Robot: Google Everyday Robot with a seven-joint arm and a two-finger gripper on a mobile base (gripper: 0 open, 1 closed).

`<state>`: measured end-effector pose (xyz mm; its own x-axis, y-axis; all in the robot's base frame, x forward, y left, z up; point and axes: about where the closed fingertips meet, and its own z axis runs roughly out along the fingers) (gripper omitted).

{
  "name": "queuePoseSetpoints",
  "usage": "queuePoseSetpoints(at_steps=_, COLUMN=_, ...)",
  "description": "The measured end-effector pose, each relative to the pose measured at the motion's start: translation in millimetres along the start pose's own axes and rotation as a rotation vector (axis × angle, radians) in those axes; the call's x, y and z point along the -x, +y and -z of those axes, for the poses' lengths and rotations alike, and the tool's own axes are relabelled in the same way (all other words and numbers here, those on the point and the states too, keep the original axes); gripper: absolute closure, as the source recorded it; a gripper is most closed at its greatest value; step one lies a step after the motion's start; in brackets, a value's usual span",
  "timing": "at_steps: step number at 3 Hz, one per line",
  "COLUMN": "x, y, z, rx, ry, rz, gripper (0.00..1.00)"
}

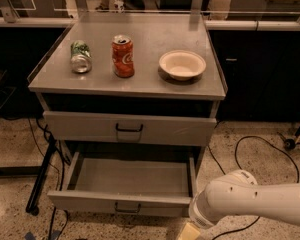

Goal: Open middle drawer

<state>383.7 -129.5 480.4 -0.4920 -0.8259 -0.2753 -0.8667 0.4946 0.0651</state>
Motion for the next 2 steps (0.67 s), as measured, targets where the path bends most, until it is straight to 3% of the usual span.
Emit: queuePoseSetpoints(at_steps=2, x=7.6, y=-0.8, z=-0.6, rx=-0.014, ry=0.018, rz=0.022, gripper=0.0)
